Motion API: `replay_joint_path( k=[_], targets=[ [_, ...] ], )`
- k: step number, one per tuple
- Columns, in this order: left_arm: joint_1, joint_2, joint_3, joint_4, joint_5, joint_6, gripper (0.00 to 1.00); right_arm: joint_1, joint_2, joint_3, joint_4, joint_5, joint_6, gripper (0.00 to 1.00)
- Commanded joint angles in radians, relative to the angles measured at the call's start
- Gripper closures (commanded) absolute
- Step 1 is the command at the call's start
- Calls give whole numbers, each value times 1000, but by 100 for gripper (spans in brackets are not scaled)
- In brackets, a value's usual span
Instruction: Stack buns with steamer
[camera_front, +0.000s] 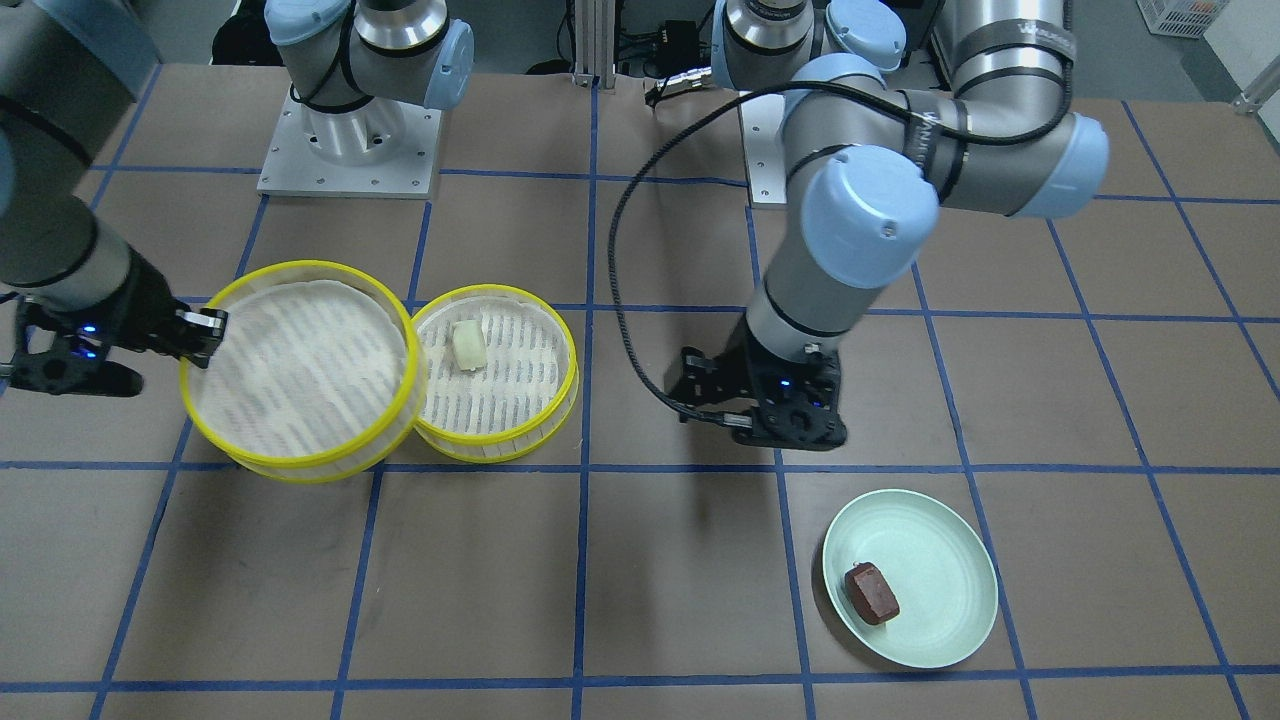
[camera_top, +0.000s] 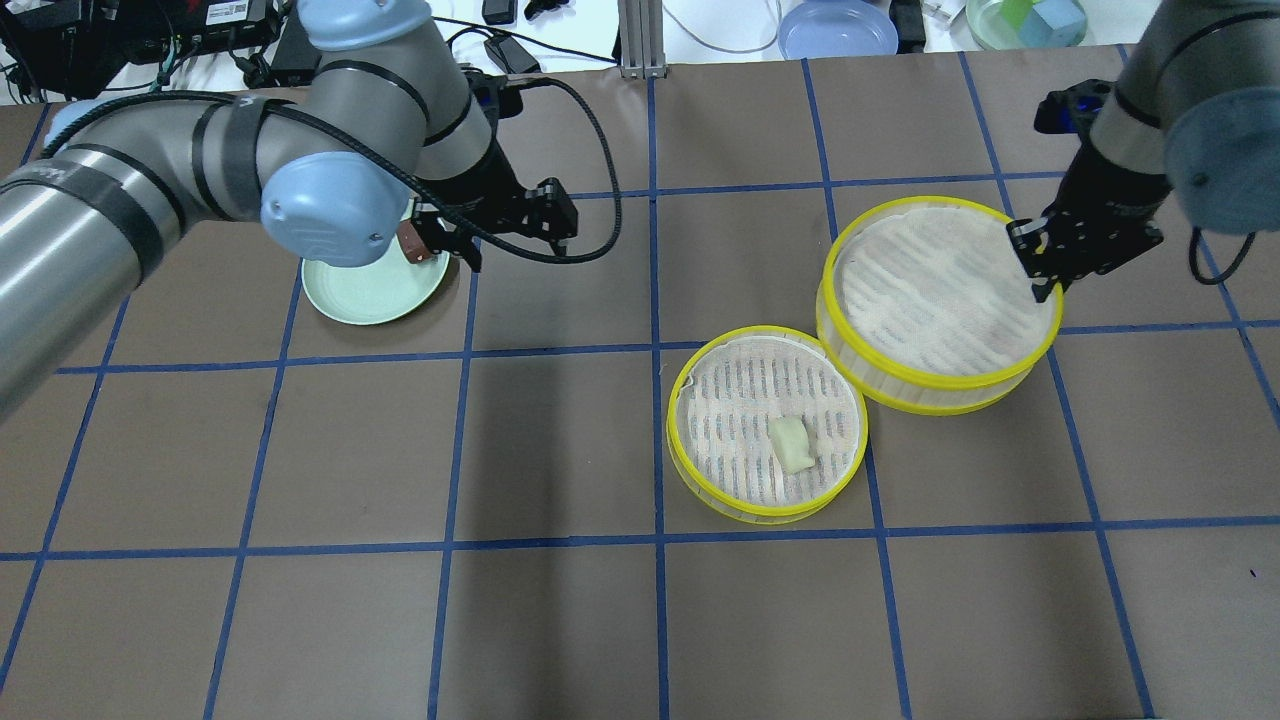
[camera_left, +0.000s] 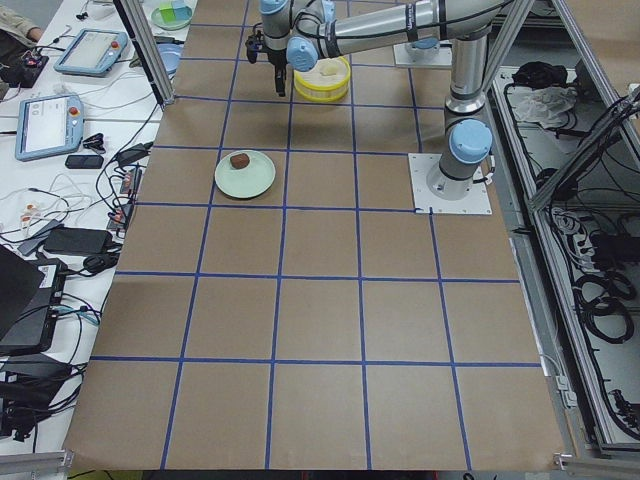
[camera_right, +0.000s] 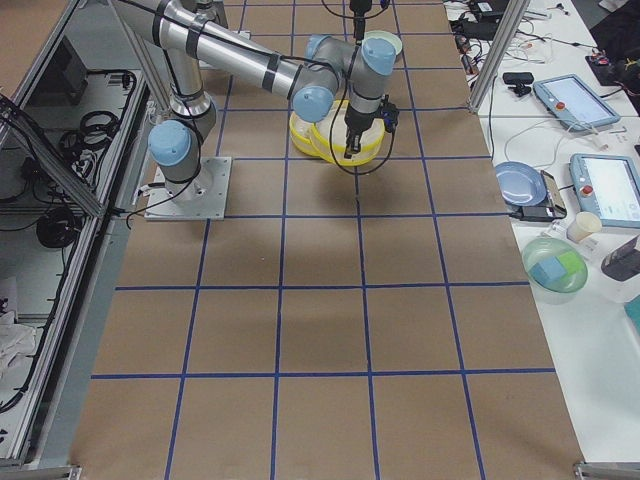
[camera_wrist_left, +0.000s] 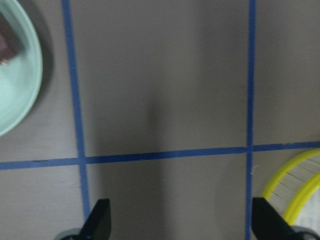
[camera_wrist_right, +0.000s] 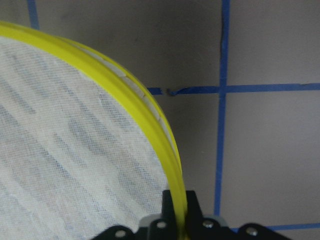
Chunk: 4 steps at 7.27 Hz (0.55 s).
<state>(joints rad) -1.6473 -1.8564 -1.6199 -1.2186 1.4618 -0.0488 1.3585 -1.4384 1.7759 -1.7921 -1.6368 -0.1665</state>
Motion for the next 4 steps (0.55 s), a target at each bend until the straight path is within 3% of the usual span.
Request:
replay_joint_path(
  k=[1,4],
  targets=[
    [140,-24,0,34,43,131,1,175,1,94,-154,-5,114,100],
    [156,-130,0,200,46,112,6,214,-16,193,-222,11,114,100]
  ],
)
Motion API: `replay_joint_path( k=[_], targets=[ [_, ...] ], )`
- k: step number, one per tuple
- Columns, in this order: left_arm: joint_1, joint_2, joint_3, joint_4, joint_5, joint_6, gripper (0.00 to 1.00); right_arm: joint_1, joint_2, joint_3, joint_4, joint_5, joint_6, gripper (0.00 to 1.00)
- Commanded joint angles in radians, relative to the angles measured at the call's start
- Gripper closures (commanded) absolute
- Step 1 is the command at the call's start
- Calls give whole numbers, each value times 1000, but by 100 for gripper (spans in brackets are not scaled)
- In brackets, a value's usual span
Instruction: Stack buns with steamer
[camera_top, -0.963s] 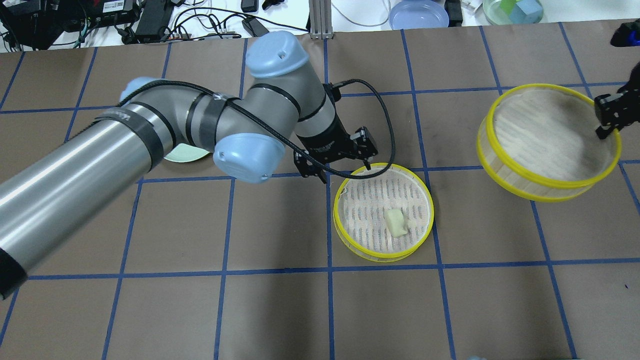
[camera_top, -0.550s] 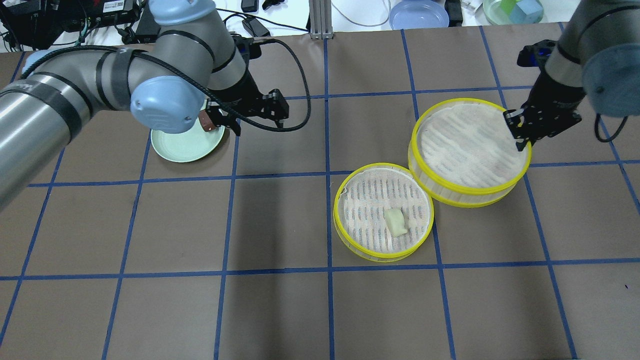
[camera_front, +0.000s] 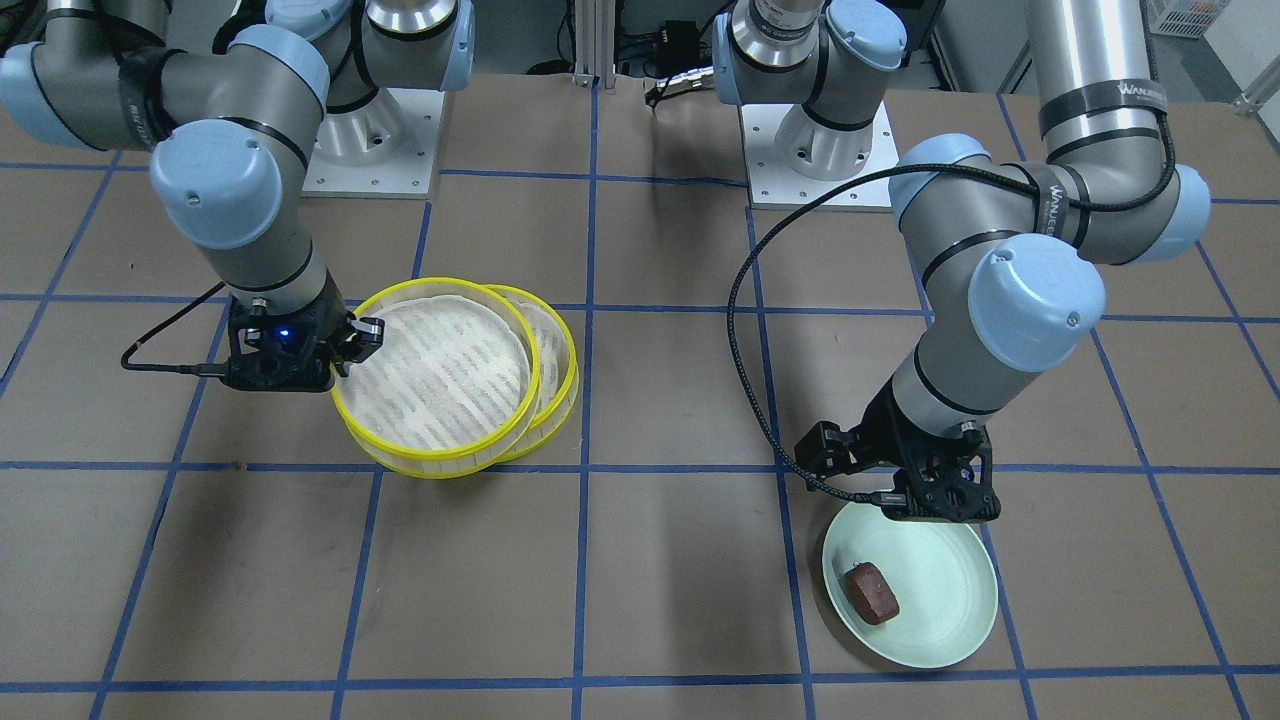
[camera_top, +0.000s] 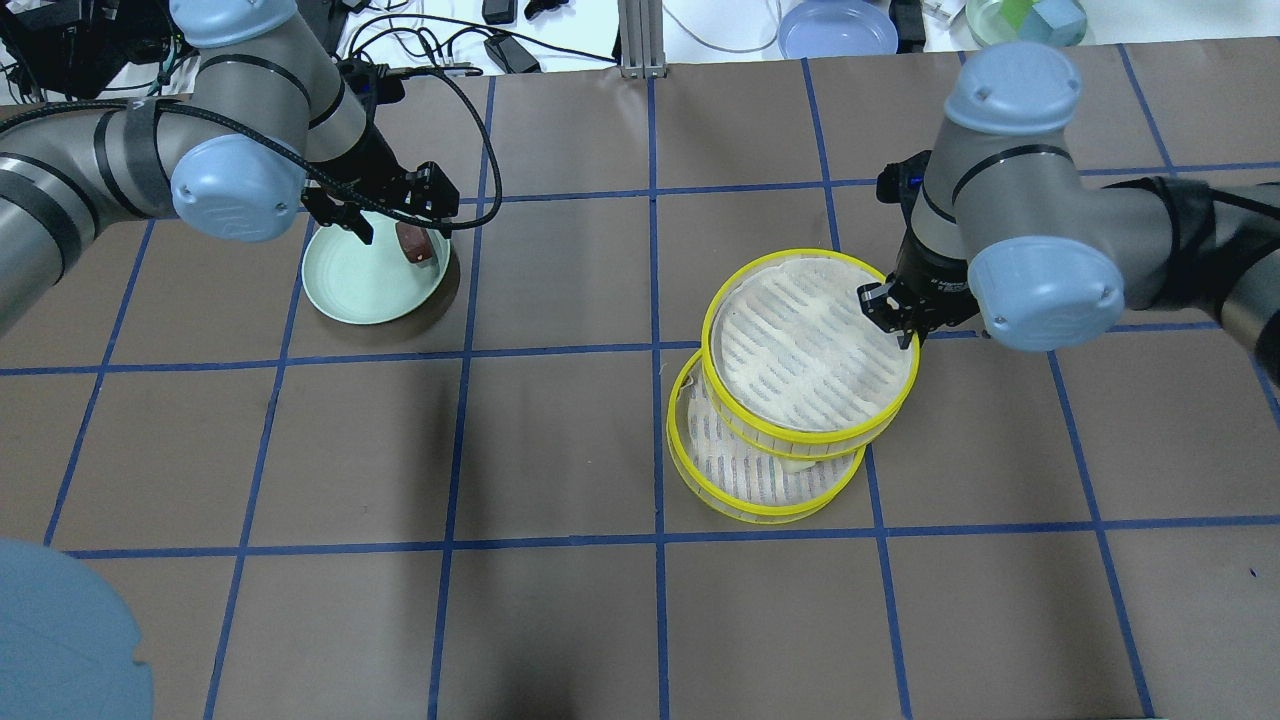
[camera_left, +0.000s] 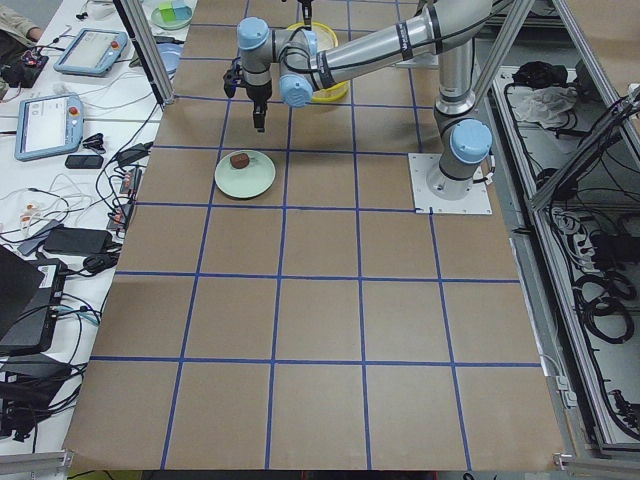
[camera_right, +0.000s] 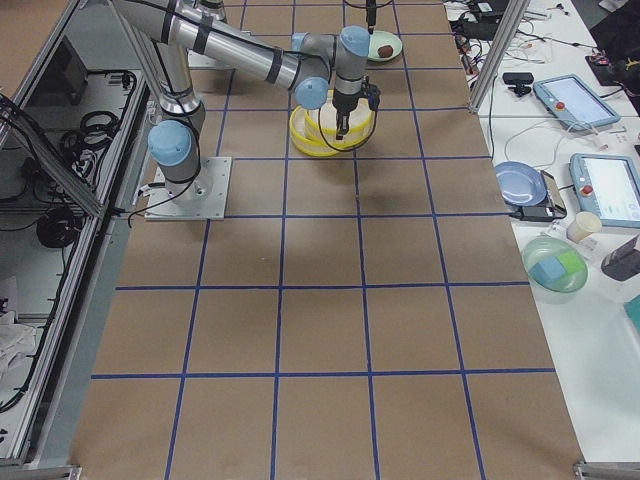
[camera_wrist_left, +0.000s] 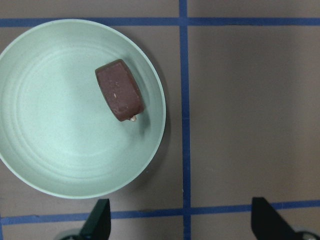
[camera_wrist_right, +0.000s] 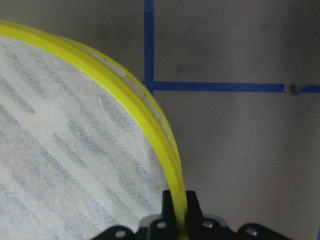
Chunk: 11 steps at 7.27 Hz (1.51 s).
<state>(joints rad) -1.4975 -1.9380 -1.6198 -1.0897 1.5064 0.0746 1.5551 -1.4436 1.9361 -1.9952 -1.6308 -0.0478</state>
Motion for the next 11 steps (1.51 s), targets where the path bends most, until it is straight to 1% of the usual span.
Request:
replay_joint_path(
  k=[1,2,4,5,6,7,8,9,10,11],
  targets=[
    [9,-90,1,135,2,-15,7,32,-17,44,-19,3,-9,100],
    [29,-117,1,174,2,-18,7,37,-33,47,-19,3,-15,100],
    [77,-165,1,189,2,-1,7,37,-50,69,-16,3,-59,100],
    [79,-183,1,200,-2,-12,11,37,-50,72,-16,9,-60,100],
    [79,-196,3,221,-3,-16,17,48,-43,72,-19,9,-58,100],
    [79,-206,3,229,-6,-19,18,68,-35,70,-60,11,-58,100],
    [79,-217,6,229,-11,-32,40,81,-25,70,-86,9,-58,100],
    [79,-220,8,229,-15,-38,86,83,-18,70,-86,3,-58,100],
    [77,-220,6,228,-15,-33,100,83,-18,70,-86,-9,-60,100],
    [77,-213,6,223,-12,-32,100,83,-17,70,-86,-12,-60,100]
  ],
)
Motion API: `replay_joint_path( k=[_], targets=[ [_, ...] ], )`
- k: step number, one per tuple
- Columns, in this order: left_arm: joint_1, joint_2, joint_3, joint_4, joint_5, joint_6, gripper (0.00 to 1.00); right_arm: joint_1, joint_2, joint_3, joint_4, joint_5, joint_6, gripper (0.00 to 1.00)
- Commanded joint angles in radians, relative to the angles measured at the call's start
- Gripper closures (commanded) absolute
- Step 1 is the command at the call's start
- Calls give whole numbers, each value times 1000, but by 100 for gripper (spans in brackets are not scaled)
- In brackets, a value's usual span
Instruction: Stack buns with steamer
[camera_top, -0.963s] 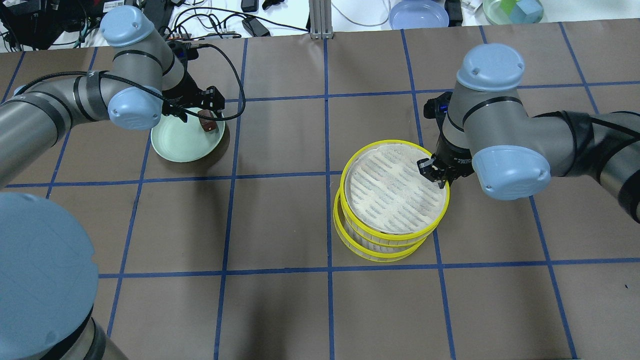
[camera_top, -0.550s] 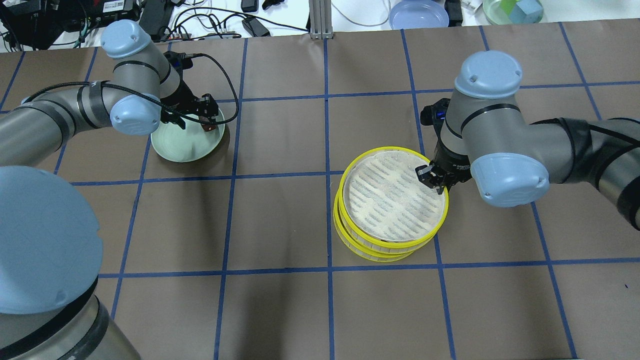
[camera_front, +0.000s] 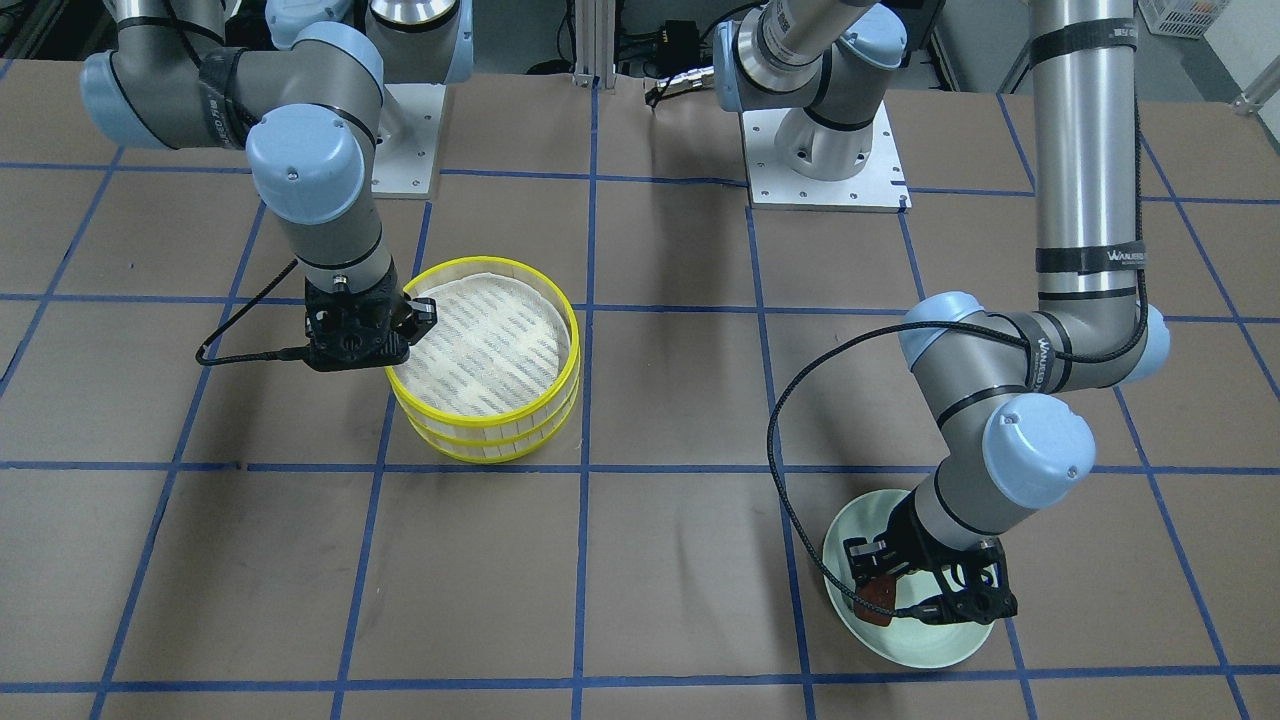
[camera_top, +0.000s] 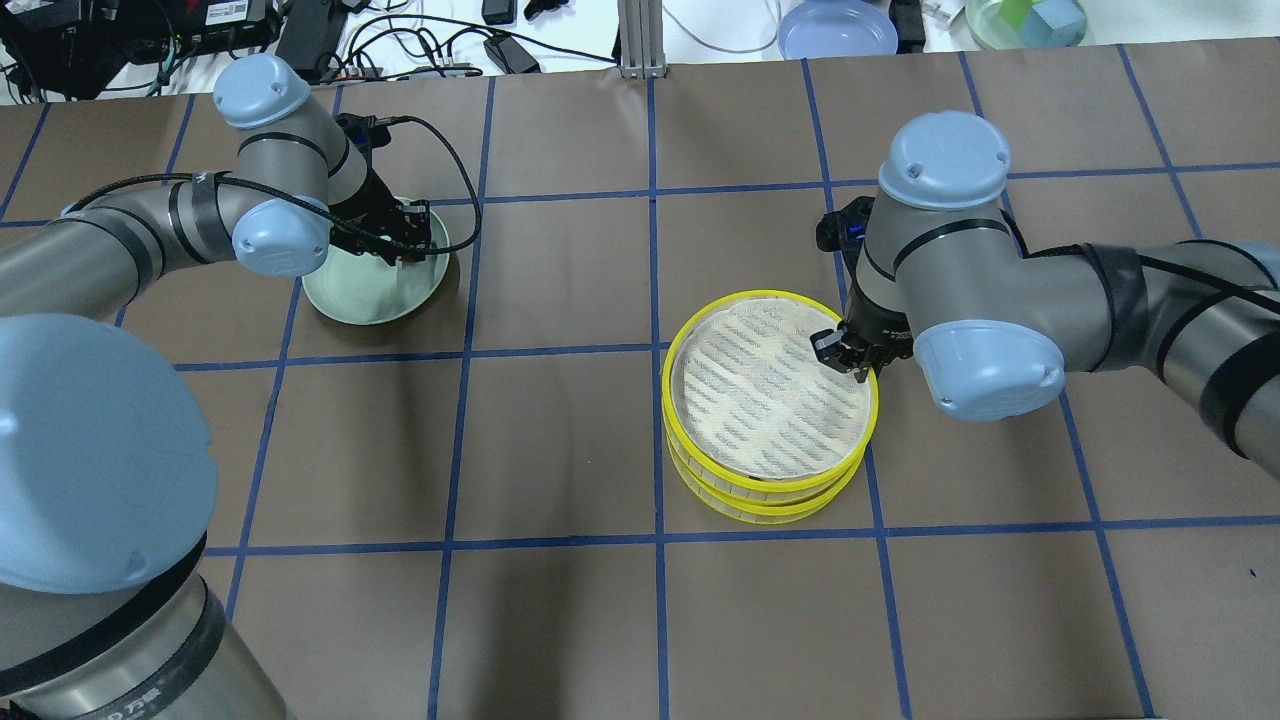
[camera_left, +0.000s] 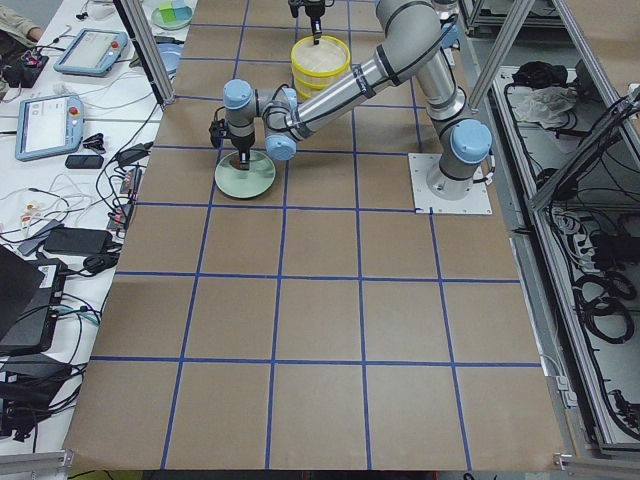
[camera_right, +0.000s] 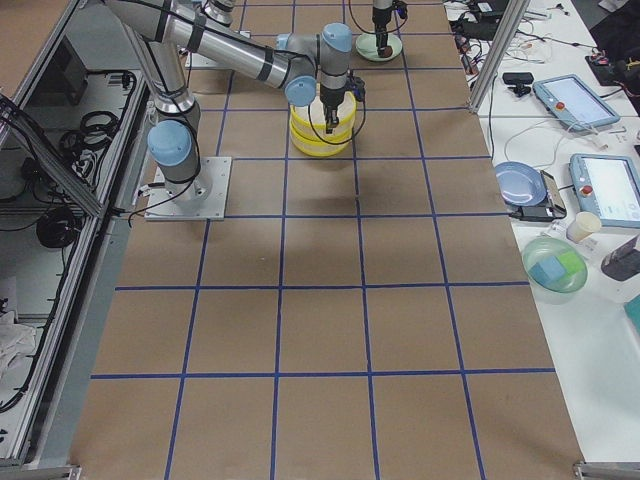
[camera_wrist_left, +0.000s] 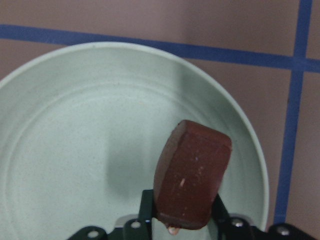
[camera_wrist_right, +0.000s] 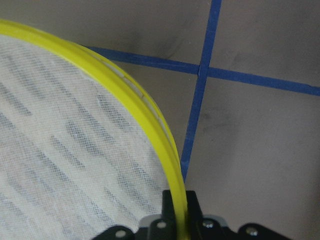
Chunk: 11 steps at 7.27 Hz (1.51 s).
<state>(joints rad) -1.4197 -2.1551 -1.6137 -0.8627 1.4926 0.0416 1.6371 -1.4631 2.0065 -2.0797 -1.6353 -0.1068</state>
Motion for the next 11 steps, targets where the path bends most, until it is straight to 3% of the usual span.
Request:
replay_joint_path(
  k=[1,4,6,7,8,9,11],
  targets=[
    [-2,32,0,-19,3,1,100,1,7,0,0,-9,-4,100],
    [-53,196,0,-272,-15,-96,100,1,10,3,10,-12,-4,100],
    [-144,274,1,-385,-31,-231,100,0,15,8,13,-49,-1,100],
    [-212,299,0,-410,-94,-350,100,0,15,8,15,-49,-1,100],
    [-284,317,-2,-427,-145,-455,100,1,17,6,16,-47,2,53],
    [-360,333,-2,-432,-200,-567,100,0,17,2,38,-46,13,1],
    [-505,334,-8,-430,-311,-724,100,0,4,-72,163,-47,15,0]
  ],
)
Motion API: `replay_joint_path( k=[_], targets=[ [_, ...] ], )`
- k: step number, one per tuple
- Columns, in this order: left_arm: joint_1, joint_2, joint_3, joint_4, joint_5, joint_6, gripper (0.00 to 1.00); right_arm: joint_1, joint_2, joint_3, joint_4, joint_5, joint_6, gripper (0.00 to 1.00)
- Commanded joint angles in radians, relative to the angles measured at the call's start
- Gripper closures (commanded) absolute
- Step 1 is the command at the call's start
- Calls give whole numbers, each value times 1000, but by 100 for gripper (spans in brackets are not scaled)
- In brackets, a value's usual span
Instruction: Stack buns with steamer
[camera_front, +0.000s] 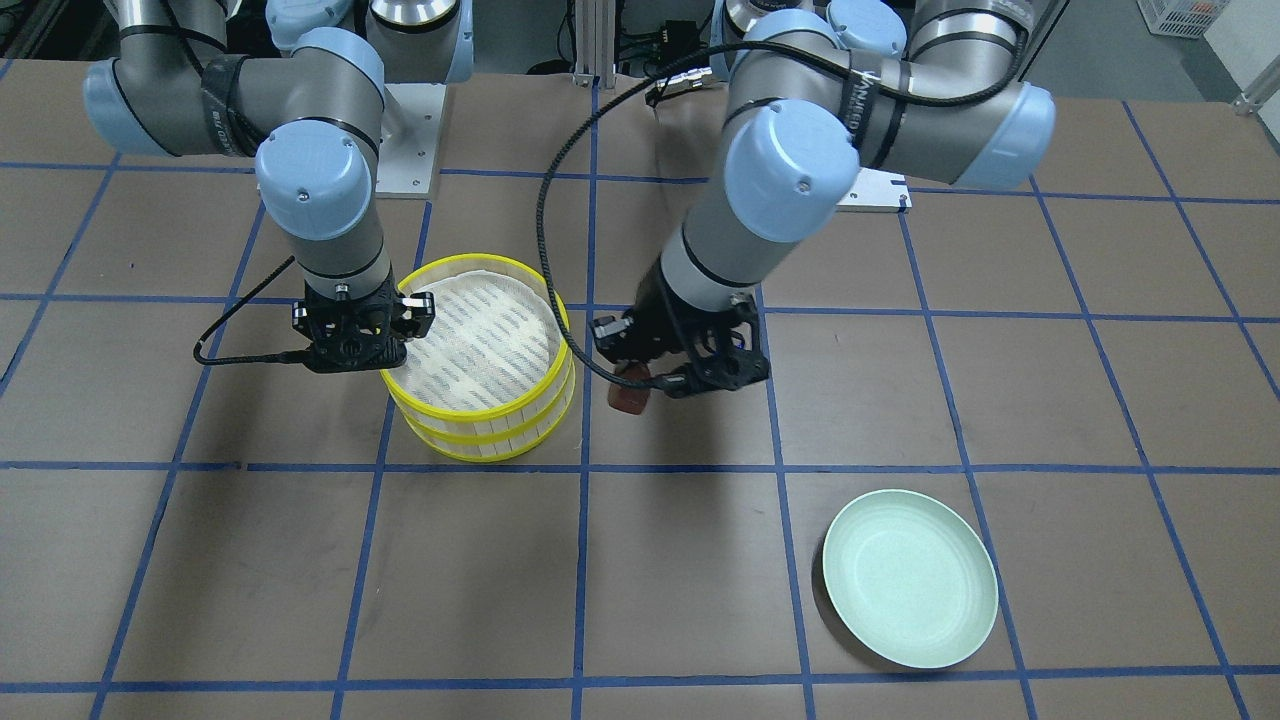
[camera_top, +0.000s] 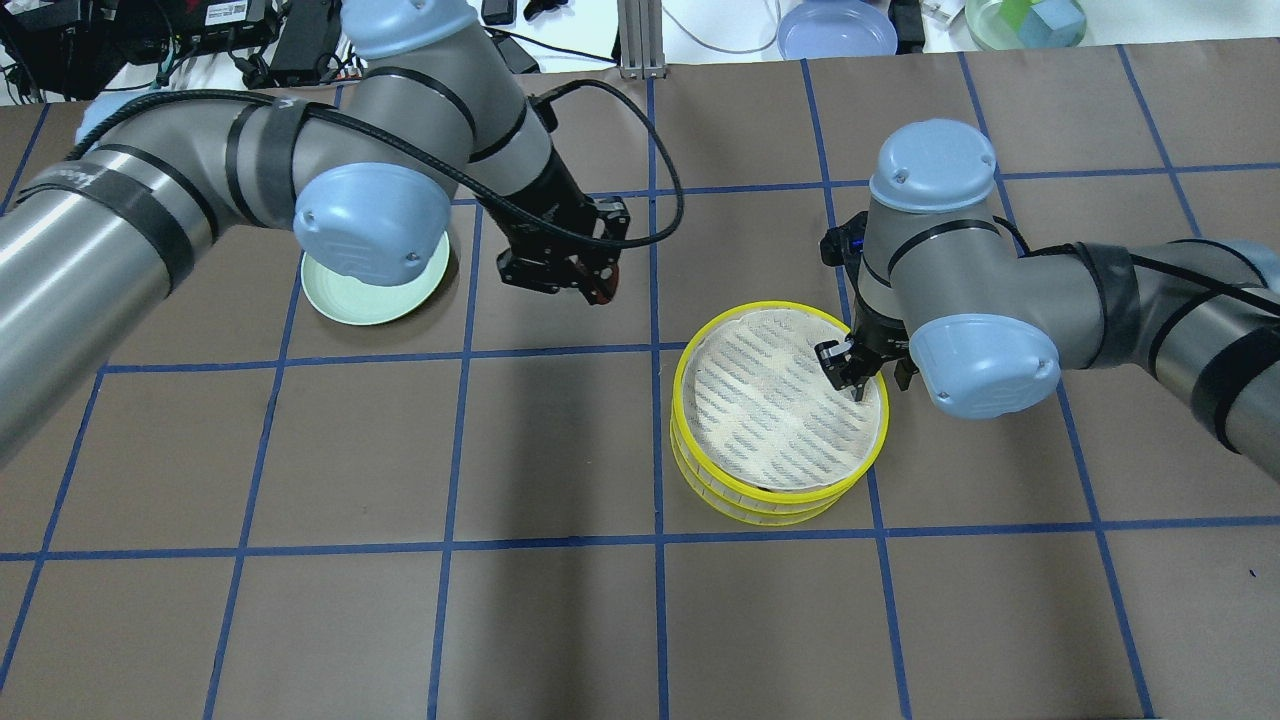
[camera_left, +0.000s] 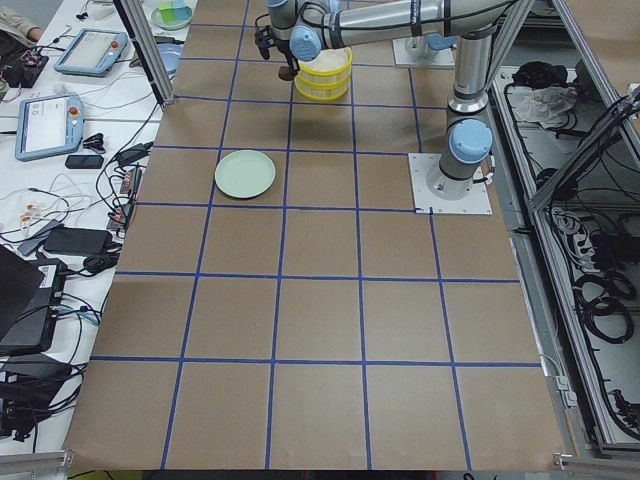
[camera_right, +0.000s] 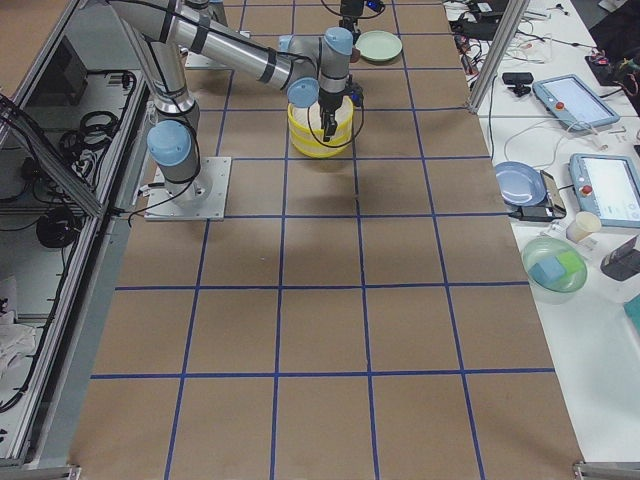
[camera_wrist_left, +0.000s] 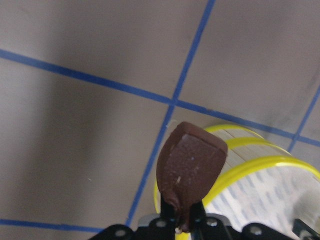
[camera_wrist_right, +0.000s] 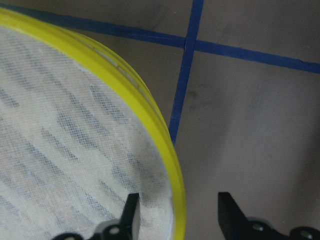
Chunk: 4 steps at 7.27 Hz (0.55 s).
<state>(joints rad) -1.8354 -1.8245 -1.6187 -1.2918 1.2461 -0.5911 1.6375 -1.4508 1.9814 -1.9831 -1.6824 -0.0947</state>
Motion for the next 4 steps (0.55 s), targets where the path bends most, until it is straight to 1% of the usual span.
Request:
replay_joint_path(
  k=[1,2,3,4],
  targets=[
    [-135,-1,-10,-1,-76,-110,100,-2,-23,-121,129,-3,1,0],
    [-184,-10,-13,0,-94,-166,100,-11,-76,-236,245,6,0,0],
    [-241,-28,-15,6,-159,-206,100,-16,-92,-363,350,9,-2,0],
    [-264,-29,-38,12,-154,-199,94,-16,-95,-457,396,10,1,0]
  ],
)
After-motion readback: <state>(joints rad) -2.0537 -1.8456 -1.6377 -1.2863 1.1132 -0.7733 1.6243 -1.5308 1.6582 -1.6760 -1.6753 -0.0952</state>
